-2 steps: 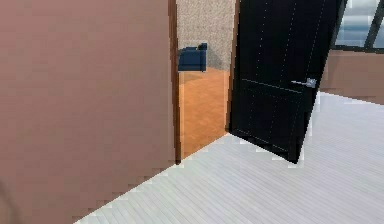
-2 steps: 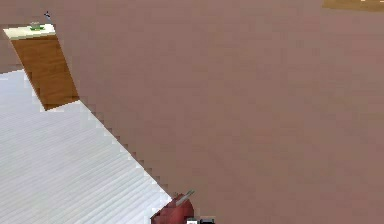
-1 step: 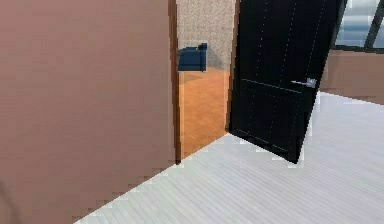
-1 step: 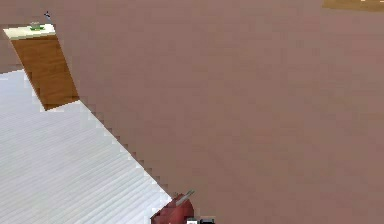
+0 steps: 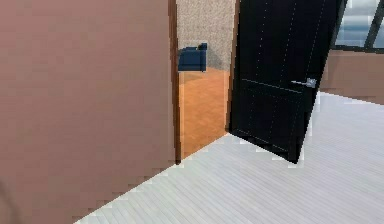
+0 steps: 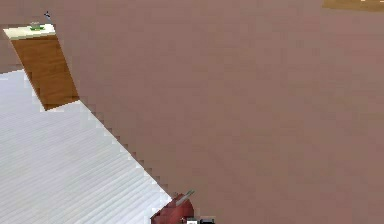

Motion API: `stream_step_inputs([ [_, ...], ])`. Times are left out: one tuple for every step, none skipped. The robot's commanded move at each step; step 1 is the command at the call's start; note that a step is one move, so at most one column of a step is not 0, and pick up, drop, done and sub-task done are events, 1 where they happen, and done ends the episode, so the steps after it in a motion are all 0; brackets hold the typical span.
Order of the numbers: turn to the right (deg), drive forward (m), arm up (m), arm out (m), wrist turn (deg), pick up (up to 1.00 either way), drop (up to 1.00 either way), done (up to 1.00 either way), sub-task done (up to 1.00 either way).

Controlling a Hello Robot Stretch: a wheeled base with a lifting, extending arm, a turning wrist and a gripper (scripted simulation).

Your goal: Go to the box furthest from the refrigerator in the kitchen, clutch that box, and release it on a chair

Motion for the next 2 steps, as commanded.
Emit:
stream_step_inputs([
  [0.0, 0.00, 0.00, 0.00, 45.0, 0.00, 0.00, 0.00, 0.00],
  [0.0, 0.00, 0.00, 0.00, 12.0, 0.00, 0.00, 0.00, 0.00],
])
